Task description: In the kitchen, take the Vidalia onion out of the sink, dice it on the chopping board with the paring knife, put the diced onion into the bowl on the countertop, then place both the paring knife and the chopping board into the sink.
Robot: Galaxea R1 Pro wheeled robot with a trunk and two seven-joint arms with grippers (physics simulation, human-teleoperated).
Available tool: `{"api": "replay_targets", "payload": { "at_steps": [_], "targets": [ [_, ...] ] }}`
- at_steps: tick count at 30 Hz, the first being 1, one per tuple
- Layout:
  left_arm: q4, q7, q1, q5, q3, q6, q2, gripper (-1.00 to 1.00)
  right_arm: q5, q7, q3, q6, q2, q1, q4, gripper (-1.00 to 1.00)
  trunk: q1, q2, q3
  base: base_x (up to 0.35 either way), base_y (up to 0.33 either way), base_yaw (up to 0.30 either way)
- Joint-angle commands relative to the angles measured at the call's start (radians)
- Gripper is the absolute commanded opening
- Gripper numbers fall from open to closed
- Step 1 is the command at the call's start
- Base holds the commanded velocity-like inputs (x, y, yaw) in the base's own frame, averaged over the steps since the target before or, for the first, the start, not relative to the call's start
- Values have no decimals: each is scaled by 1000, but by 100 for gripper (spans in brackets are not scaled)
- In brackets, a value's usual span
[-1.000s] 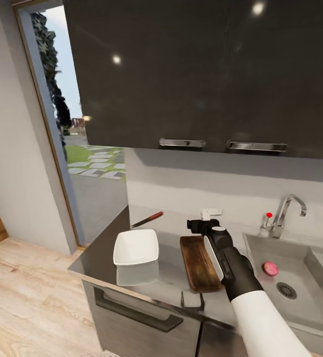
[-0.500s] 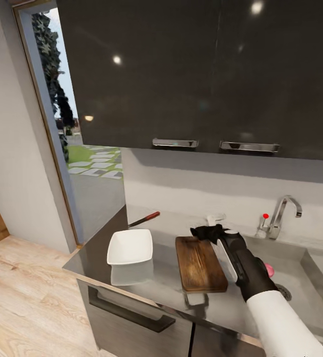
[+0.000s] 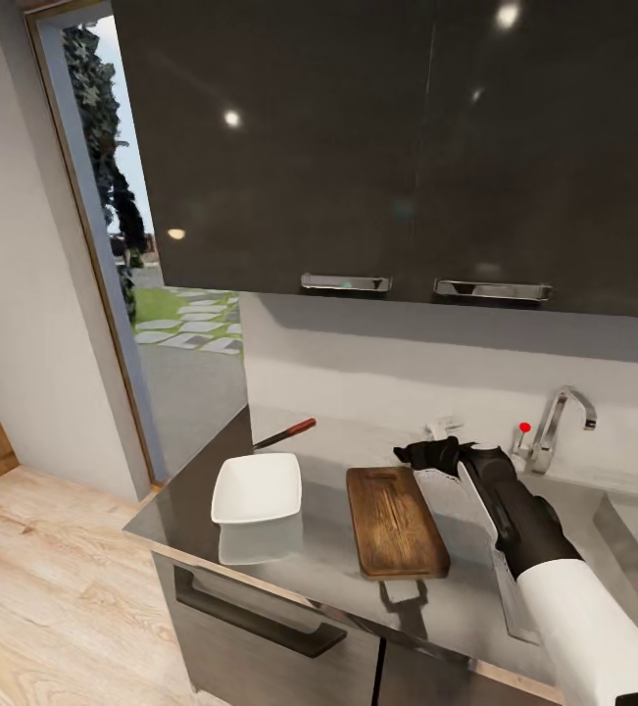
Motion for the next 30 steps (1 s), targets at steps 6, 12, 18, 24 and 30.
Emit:
{"api": "replay_targets", "payload": {
  "at_steps": [6,12,18,24,30],
  "targets": [
    [0,0,0,1,1,-2,0,100,23,92,4,24,-3,-16,1,100,0,-1,0,94,48,0],
    [0,0,0,1,1,-2,0,100,43,114,52,22,-4,-17,5,100,0,-1,0,137,10,0],
    [0,0,0,1,1,-2,0,100,44,116,63,20,-9,-17,5,100,0,-1,0,55,1,0],
    [0,0,0,1,1,-2,0,100,44,117,64,18,-13,-17,6,100,0,-1,0,166,-24,0],
    [0,0,0,1,1,-2,0,100,44,118,64,18,-13,-17,29,100,0,-1,0,214,-57,0]
  ]
}}
